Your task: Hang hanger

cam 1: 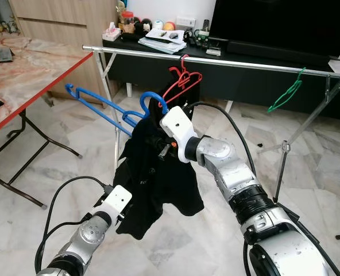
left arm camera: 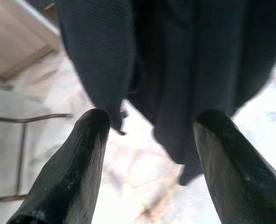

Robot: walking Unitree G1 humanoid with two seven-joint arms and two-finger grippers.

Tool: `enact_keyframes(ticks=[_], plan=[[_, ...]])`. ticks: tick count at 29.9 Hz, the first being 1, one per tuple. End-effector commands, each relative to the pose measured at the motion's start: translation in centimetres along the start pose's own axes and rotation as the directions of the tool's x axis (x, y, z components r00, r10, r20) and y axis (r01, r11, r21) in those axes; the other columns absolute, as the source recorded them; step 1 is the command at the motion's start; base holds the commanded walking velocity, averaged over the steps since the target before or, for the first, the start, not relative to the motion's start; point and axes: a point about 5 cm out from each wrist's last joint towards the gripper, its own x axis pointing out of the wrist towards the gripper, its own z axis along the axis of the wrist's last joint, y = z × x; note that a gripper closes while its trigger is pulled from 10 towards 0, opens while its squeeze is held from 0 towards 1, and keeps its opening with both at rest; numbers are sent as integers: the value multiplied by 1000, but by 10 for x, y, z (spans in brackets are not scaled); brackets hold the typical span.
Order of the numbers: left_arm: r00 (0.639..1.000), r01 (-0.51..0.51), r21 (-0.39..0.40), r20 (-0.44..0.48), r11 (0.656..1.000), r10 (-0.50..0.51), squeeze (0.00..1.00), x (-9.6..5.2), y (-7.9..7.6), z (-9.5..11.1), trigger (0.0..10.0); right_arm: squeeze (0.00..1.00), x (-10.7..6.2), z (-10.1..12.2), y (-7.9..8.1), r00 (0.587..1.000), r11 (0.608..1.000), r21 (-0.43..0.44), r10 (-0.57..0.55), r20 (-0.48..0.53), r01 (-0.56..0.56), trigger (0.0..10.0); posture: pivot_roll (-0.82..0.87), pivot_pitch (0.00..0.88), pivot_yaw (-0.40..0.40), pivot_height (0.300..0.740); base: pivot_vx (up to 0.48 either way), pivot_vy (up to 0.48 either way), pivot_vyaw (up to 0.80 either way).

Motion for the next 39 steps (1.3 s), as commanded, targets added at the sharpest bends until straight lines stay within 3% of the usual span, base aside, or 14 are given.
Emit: enact_keyframes(ticks=[1, 18, 22, 23, 24, 25, 26, 27, 28, 39], plan=[[1000, -21, 34, -11, 999, 22, 0, 1, 2, 0, 10000, 0, -1, 10, 1, 999, 1000, -12, 8, 45, -7, 0, 80, 77, -78, 740, 0, 0, 0], [989, -145, -1, -34, 989, 145, 0, 3, 9, 1, 10000, 0, -3, 18, 14, 993, 996, -42, 82, 89, -78, 0, 73, 70, -79, 740, 0, 0, 0], [978, -208, -26, -24, 978, 207, 0, 4, 17, 4, 9804, 0, -5, 18, 16, 991, 994, -51, 96, 88, -92, 0, 72, 67, -79, 740, 0, 0, 0], [977, -214, -30, -24, 976, 213, 0, 4, 17, 4, 8549, 0, -6, 18, 16, 992, 995, -52, 95, 86, -91, 0, 72, 67, -79, 740, 0, 0, 0], [977, -214, -30, -24, 976, 213, 0, 4, 17, 4, 8549, 0, -6, 18, 16, 992, 995, -52, 95, 86, -91, 0, 72, 67, -79, 740, 0, 0, 0], [974, -225, -38, -23, 974, 225, 0, 4, 19, 4, 4706, 0, -6, 17, 15, 992, 995, -51, 94, 84, -90, 0, 73, 66, -79, 740, 0, 0, 0], [973, -228, -41, -23, 973, 228, 0, 4, 20, 4, 4706, 0, -6, 17, 15, 992, 995, -51, 94, 83, -90, 0, 73, 66, -79, 740, 0, 0, 0], [973, -232, -45, -23, 972, 231, 0, 4, 20, 4, 1804, 0, -7, 17, 15, 992, 995, -51, 94, 83, -90, 0, 72, 66, -79, 740, 0, 0, 0], [972, -235, -53, -21, 971, 234, 0, 3, 21, 4, 0, 0, -7, 17, 15, 992, 995, -51, 94, 81, -90, 0, 72, 66, -79, 740, 0, 0, 0], [978, -208, -59, -27, 976, 207, 0, 3, 19, 1, 0, 0, -8, 15, 15, 993, 995, -49, 90, 77, -86, 0, 72, 66, -82, 740, 0, 0, 0]])
